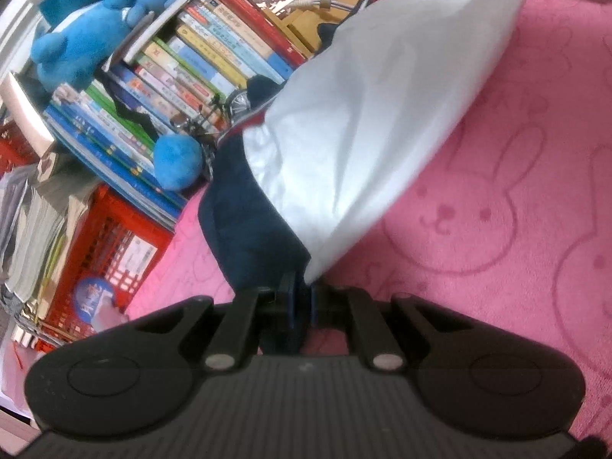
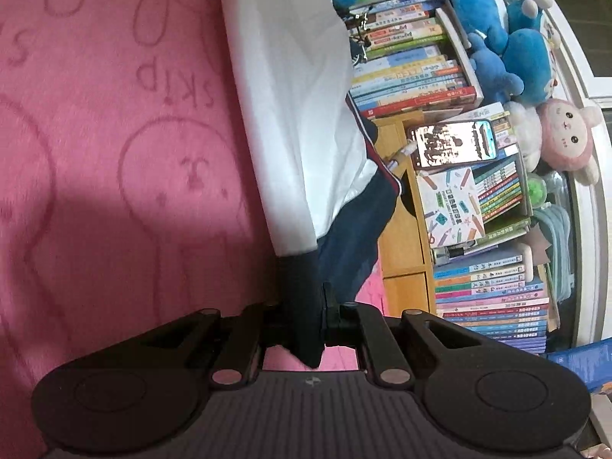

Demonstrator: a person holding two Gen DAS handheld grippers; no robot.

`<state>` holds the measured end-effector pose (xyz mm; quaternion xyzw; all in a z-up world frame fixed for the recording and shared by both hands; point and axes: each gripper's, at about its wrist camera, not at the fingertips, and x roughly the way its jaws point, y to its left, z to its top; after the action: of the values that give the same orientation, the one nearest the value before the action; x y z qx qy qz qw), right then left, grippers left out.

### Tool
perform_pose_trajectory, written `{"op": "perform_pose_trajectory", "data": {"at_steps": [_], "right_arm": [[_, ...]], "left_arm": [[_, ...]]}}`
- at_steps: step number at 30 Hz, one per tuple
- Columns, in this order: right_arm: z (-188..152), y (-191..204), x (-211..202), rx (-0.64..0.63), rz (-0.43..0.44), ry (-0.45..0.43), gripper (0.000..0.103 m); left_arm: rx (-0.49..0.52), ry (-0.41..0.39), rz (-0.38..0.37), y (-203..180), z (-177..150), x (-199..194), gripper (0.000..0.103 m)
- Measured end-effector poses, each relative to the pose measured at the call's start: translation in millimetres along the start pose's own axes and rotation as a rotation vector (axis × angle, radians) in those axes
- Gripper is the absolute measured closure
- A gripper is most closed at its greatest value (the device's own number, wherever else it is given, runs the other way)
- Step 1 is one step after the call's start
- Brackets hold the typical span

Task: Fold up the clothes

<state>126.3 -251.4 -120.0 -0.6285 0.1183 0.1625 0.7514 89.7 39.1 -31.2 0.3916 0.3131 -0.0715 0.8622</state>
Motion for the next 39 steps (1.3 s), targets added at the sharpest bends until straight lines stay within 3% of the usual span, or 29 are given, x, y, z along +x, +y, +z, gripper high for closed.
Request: {"op": "perform_pose_trajectory", "data": {"at_steps": [4,8,10,11,13,14,15,19,23,24,25,27,28,29,32,37,39], "right_arm": [[-13.3,-0.6,0.2,-0.005,-0.007,0.045,0.093],[-60.1,-11.9,15.7,0.07,-0.043,0.242,0.095],[-70.7,-17.6,5.9,0.139,-0.063,0.281,0.092],[-68.6,-17.7,-4.2,0.155,-0.076,0.258,0.088],[-51.6,-15.6,-26.7,0.163,-0.085,0.152,0.058],[-37.3,-13.9,-36.8,0.17,-0.07,0.079,0.039],[-16.4,-12.0,-43.9,0.186,-0.037,0.008,0.034],[72.4,4.8,-57.4,0.232,0.092,-0.242,0.034],[163.2,32.7,-47.4,0.238,0.203,-0.404,0.035],[183.1,40.1,-42.4,0.234,0.215,-0.425,0.047],[200.1,41.7,-34.4,0.239,0.225,-0.431,0.051],[226.7,44.8,-18.3,0.246,0.23,-0.416,0.072],[235.5,45.7,-7.6,0.235,0.209,-0.39,0.077],[235.8,44.3,-0.3,0.229,0.205,-0.378,0.083],[219.3,40.5,12.6,0.206,0.189,-0.34,0.084],[151.2,39.4,1.2,0.084,0.11,-0.291,0.083],[116.1,36.9,1.0,0.03,0.073,-0.211,0.093]], "left_arm": [[-0.038,-0.005,-0.012,4.4,-0.7,-0.9,0.095],[-0.101,-0.015,-0.035,10.4,-2.9,-1.1,0.098],[-0.126,-0.02,-0.041,11.9,-3.7,-1.7,0.098],[-0.134,-0.022,-0.041,12.3,-4.1,-2.1,0.099],[-0.152,-0.026,-0.044,13.3,-4.8,-2.7,0.099],[-0.164,-0.024,-0.05,14.6,-4.6,-2.8,0.099],[-0.178,-0.023,-0.058,16.4,-4.3,-2.7,0.099],[-0.248,-0.025,-0.096,25.9,-6.0,-1.5,0.098],[-0.336,-0.037,-0.132,34.5,-10.1,-0.6,0.098],[-0.346,-0.041,-0.132,34.4,-10.9,-1.0,0.098],[-0.351,-0.046,-0.131,33.8,-11.5,-1.4,0.098],[-0.343,-0.054,-0.118,30.6,-12.4,-2.1,0.098],[-0.335,-0.059,-0.113,29.5,-13.1,-2.4,0.098],[-0.327,-0.065,-0.109,28.4,-14.0,-2.8,0.098],[-0.333,-0.093,-0.11,28.1,-19.0,-3.7,0.098],[-0.318,-0.106,-0.111,27.6,-19.9,-2.9,0.098],[-0.336,-0.108,-0.126,31.3,-21.3,-2.1,0.098]]}}
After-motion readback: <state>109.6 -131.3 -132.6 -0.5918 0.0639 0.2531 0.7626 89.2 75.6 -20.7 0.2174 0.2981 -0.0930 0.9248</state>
